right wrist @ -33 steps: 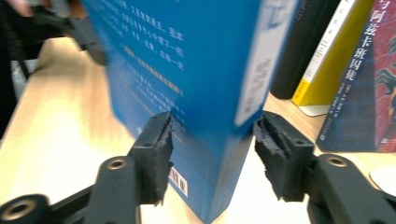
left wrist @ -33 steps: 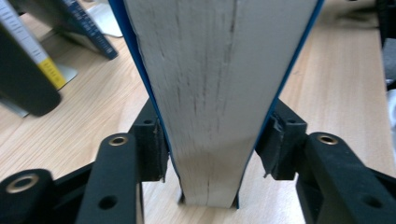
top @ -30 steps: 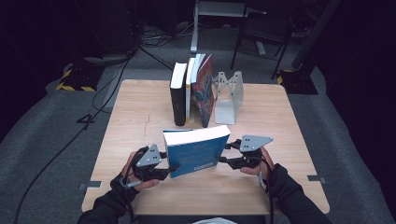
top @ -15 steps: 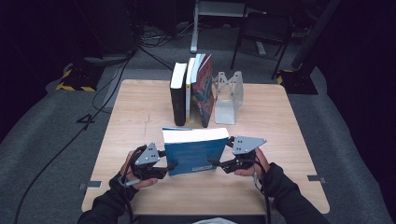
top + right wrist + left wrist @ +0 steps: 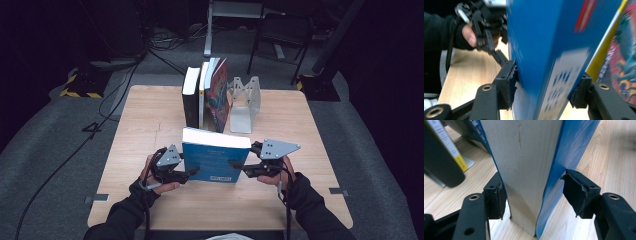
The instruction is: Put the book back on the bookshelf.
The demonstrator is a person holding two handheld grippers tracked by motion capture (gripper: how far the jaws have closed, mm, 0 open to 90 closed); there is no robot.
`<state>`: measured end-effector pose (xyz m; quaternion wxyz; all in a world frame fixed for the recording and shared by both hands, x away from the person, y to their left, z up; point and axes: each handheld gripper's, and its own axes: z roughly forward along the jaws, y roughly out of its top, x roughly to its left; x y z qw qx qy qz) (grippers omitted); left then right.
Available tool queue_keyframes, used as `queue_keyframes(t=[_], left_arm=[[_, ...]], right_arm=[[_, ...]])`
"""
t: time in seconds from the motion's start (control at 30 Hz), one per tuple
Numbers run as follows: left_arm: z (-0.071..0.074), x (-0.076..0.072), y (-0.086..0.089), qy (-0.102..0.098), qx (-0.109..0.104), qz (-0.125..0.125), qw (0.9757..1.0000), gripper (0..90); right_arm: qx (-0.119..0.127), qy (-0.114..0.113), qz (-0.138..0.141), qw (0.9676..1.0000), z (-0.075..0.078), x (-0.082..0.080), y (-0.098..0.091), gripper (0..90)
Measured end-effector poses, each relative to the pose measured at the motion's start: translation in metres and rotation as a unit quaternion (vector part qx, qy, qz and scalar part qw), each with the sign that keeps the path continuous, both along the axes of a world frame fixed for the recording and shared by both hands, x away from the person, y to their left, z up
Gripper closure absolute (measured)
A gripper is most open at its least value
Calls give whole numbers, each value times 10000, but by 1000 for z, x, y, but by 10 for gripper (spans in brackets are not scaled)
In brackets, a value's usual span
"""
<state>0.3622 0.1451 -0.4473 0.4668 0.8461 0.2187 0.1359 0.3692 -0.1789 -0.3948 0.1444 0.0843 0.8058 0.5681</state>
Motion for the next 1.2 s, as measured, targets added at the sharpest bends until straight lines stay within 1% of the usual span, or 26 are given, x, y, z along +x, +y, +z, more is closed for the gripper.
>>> queue_keyframes(t=[0.13,0.17,0.23,0.3,0.33,0.37,0.43,0.5,0.57,0.67,0.77,0.8,0.83,0.87,0.9,0.93,1.0,1.13,1.2], left_arm=[[0,9,-12,-11,22,-121,9999,367],[1,12,-15,-15,54,-162,9999,361],[0,17,-22,-1,35,-251,9997,349],[0,21,-28,-7,35,-308,9995,345],[0,23,-31,6,15,-314,9995,345],[1,24,-34,17,29,-327,9995,345],[0,28,-40,22,16,-373,9993,343],[0,30,-44,53,-1,-430,9991,338],[0,33,-50,2,26,-488,9988,331],[0,35,-58,10,12,-565,9984,316],[0,39,-61,40,19,-636,9980,310],[0,39,-61,42,8,-639,9980,310],[0,40,-61,40,4,-642,9979,310],[-1,39,-61,63,-16,-644,9979,309],[-1,39,-60,62,-18,-646,9979,309],[-1,39,-60,43,-17,-645,9979,309],[-2,39,-60,25,-5,-631,9980,306],[-3,38,-61,-2,0,-619,9981,301],[-3,37,-61,-3,-11,-612,9981,299]], right_arm=[[-205,-65,-113,9997,10,-4,-5,499],[-230,-85,-109,9996,12,-5,-7,512],[-247,-110,-102,9996,16,-7,-10,532],[-300,-143,-162,9993,19,-8,-12,535],[-304,-150,-233,9992,21,-9,-15,535],[-264,-117,-326,9991,21,-8,-17,532],[-189,-16,-414,9990,21,-7,-22,533],[-213,8,-439,9988,22,-6,-27,538],[-212,-3,-426,9989,25,-7,-30,542],[-220,-6,-453,9987,30,-10,-32,543],[-348,17,-508,9981,33,-11,-33,527],[-398,67,-512,9979,34,-10,-34,499],[-447,121,-491,9977,35,-10,-34,495],[-503,129,-501,9974,36,-9,-34,491],[-589,155,-514,9968,37,-9,-33,474],[-679,240,-459,9963,39,-8,-33,469],[-797,255,-452,9955,42,-6,-32,452],[-847,350,-410,9949,46,-2,-28,452],[-853,462,-337,9947,48,1,-26,443]])
